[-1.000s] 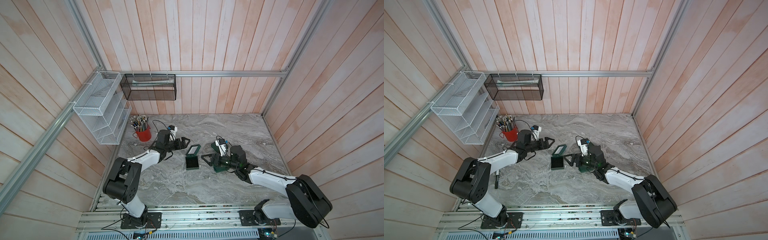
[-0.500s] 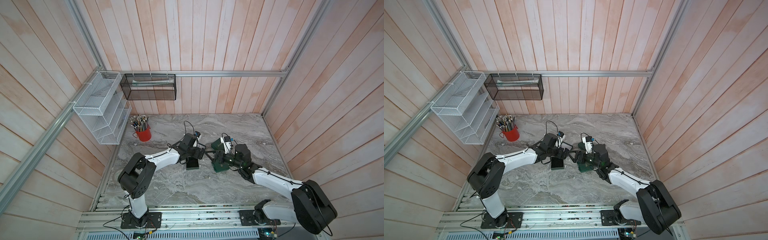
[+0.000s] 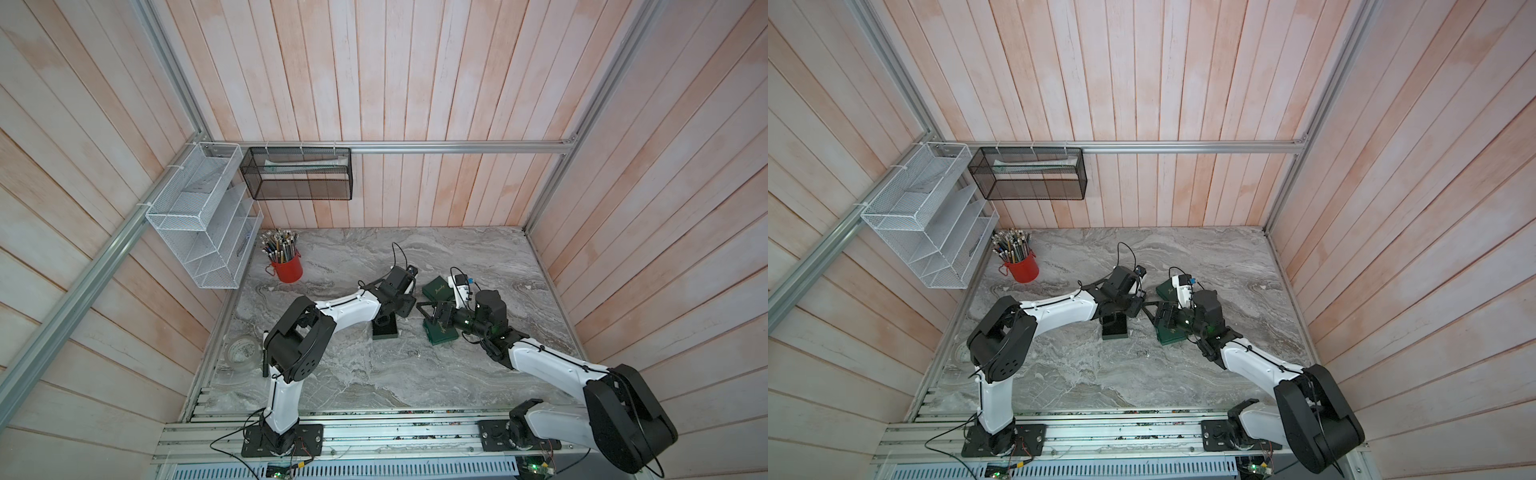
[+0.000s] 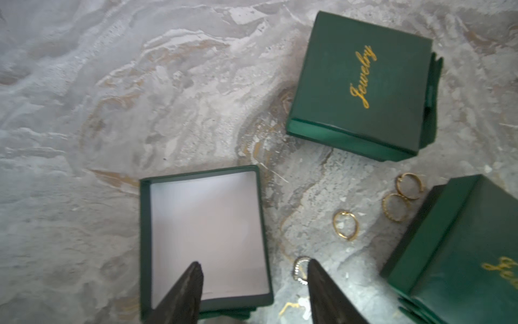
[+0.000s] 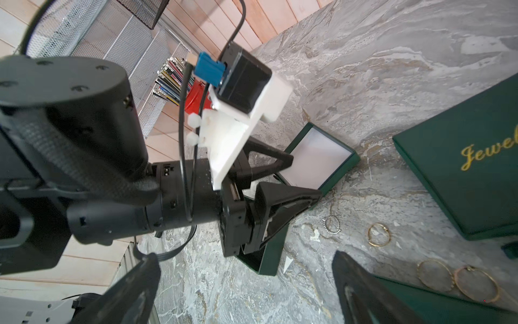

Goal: Take the rings out of the lift-off lid box
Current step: Pick up the lid from the center of the board.

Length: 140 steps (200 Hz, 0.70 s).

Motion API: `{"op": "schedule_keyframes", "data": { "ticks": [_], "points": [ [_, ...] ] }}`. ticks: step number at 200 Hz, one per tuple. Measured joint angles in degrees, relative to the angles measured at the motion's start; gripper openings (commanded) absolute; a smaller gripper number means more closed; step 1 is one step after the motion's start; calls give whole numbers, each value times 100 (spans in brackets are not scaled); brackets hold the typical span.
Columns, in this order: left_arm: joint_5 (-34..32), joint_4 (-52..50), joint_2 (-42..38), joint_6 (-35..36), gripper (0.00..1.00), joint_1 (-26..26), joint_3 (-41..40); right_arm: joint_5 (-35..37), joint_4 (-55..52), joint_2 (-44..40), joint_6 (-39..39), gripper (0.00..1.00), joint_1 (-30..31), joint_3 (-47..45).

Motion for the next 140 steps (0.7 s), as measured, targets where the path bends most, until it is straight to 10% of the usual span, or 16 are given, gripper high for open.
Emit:
{"op": "schedule_keyframes", "data": {
  "ticks": [80,140],
  "points": [
    [208,-138,664,-247,40,31,581,20,-74,-479,15,98,-229,-284],
    [435,-232,1036,-402,2,240,1001,315,-98,-1008,90,98,-409,-586]
  ]
}}
